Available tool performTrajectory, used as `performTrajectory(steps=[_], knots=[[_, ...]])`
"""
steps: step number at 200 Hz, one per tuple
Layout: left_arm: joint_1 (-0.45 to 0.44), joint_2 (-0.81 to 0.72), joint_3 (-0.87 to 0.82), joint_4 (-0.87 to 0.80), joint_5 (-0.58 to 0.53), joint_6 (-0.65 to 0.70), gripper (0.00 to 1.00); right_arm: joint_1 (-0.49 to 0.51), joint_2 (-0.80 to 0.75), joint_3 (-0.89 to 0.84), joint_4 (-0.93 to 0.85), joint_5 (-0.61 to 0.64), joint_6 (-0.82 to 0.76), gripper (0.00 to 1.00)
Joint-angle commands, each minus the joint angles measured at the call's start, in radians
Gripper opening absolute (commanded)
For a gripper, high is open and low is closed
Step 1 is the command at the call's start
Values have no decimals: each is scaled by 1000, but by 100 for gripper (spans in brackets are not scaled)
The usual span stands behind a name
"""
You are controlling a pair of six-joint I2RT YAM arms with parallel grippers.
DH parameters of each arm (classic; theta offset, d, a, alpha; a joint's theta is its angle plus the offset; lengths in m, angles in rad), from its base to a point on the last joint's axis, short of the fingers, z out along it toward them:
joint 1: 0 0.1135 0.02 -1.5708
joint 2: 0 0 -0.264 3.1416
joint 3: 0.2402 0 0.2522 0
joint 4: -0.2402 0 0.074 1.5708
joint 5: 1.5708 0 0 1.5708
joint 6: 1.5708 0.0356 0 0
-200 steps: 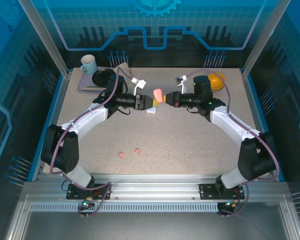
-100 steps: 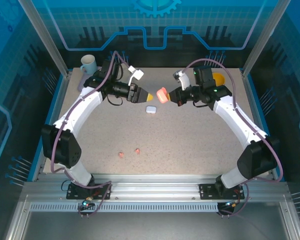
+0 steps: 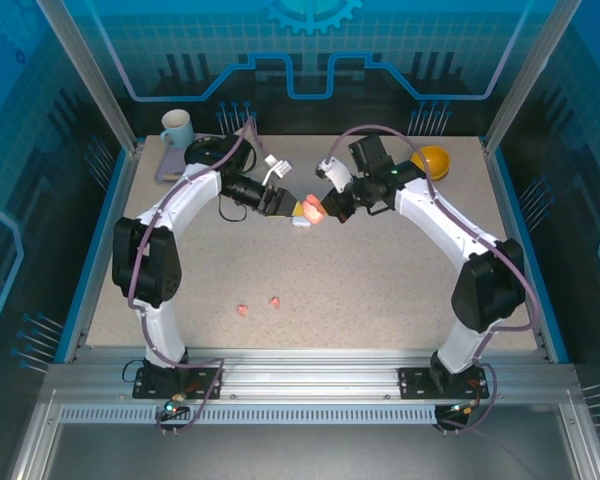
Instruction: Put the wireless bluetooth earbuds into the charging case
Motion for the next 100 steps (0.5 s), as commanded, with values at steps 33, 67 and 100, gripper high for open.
performTrajectory(steps=[33,67,100], knots=[[8,79,67,-140,36,114,67,52,112,120,-31,-26,-57,0],[9,101,68,-158,46,137,60,59,144,149,-36,-33,-68,0],[9,122,77,-167,62,148,56,59,163,169,-51,-38,-80,0]])
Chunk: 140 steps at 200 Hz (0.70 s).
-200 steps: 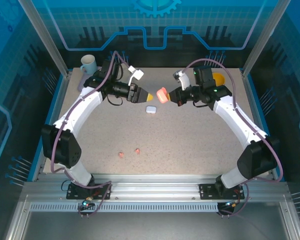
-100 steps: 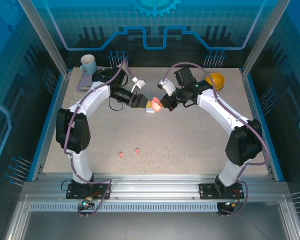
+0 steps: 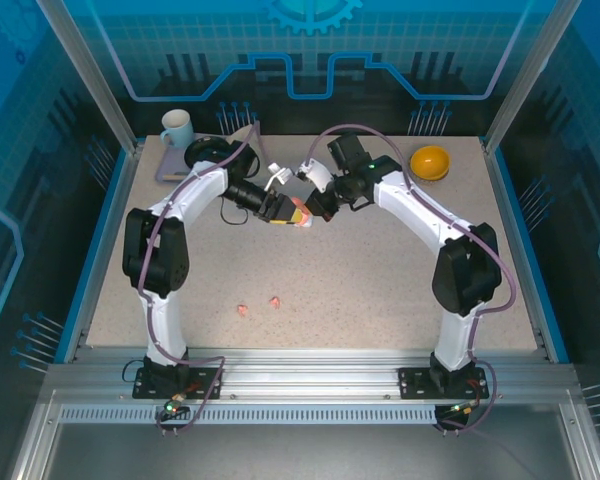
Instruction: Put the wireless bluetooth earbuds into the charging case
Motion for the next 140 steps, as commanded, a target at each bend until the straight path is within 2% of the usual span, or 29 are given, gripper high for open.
performTrajectory(steps=[1,38,106,140], knots=[[9,28,32,-42,47,43,56,9,20,40,-33,-24,-25,0],[9,49,46,-48,60,50,49,11,19,42,-40,-33,-33,0],[15,62,75,-60,76,52,47,10,8,28,-50,-24,-44,0],[14,74,90,-86,88,69,42,11,6,28,-49,-19,-45,0]])
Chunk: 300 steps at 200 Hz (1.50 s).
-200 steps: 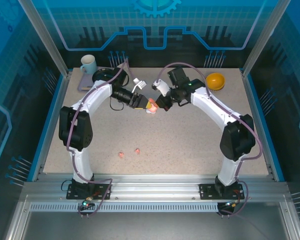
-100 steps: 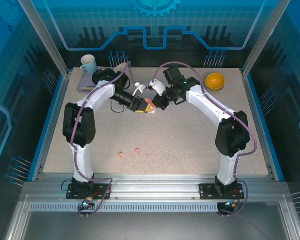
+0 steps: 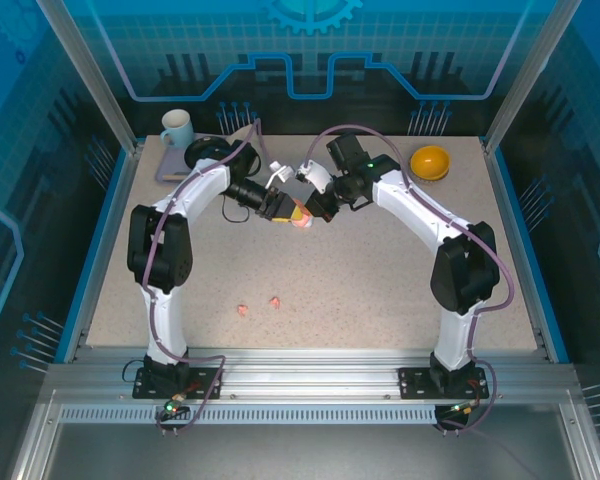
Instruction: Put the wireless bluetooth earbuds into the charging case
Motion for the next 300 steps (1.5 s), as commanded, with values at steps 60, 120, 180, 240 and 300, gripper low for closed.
performTrajectory(steps=[60,120,180,240,300], knots=[[11,37,35,-63,52,57,31,11,-7,17,-16,-18,-12,0],[12,41,37,-47,60,49,17,10,-15,20,-8,-4,2,0],[28,-133,-112,160,23,-57,0,-92,-119,12,36,-5,253,43],[37,-504,-418,604,-176,-330,0,-126,-306,-176,95,41,555,53],[-21,-943,-895,1260,-608,-533,0,4,-438,-368,119,265,836,54]])
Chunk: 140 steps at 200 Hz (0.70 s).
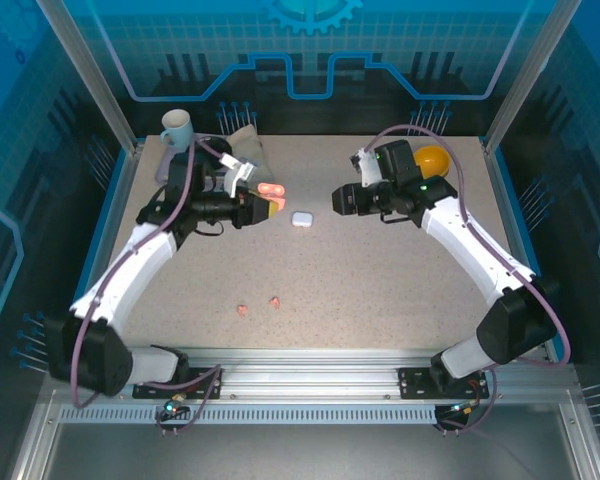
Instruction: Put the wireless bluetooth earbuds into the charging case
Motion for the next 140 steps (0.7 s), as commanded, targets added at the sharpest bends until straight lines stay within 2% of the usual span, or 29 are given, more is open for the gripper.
performTrajectory(steps=[1,16,34,75,115,140], knots=[[-48,-148,-204,391,-259,-76,0,84,-37,-36,-5,148,161,54],[-100,-240,-327,520,-441,-41,0,139,-33,-53,-24,214,208,54],[-122,-306,-415,595,-546,-26,0,201,-17,-74,-40,265,254,54],[-146,-444,-590,776,-707,-17,0,351,63,-104,-35,356,317,57],[-145,-548,-665,803,-773,-1,0,526,219,-43,-14,413,263,62],[-145,-605,-701,821,-832,-6,0,602,326,41,-36,420,315,62]])
